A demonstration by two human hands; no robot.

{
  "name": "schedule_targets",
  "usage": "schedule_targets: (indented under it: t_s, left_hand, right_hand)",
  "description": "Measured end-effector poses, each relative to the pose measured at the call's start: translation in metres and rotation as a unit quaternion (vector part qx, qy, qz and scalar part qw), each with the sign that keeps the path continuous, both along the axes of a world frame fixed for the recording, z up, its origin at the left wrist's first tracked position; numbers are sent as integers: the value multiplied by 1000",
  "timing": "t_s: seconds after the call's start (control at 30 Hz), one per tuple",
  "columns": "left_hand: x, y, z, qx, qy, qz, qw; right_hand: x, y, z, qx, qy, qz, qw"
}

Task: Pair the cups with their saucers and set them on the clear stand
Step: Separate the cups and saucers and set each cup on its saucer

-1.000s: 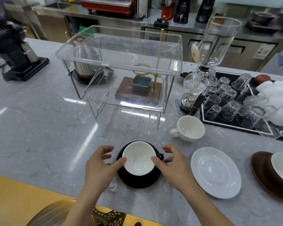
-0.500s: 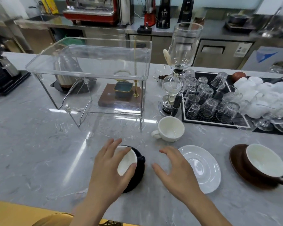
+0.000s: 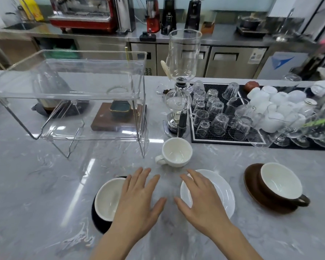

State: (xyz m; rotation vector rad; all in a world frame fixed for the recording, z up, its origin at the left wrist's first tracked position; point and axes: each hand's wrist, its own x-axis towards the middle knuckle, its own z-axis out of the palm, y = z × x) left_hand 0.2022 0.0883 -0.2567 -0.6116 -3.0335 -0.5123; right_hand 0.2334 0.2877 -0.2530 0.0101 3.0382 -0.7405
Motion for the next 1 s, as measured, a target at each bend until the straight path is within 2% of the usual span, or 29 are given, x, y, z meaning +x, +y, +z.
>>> schedule_targets:
  t_s: [0.37,0.77,1.0]
  left_hand:
    - [-26,18,-7,23,7,15,1000]
    - [-55,38,0,75,-23,57,995]
    - [-75,48,-3,84,-71,66,992]
  right_hand:
    - [-33,25,-2,7,3,15,1000]
    - [-78,44,1,-50,7,12,999]
    - [-112,47,-3,-110,11,31,993]
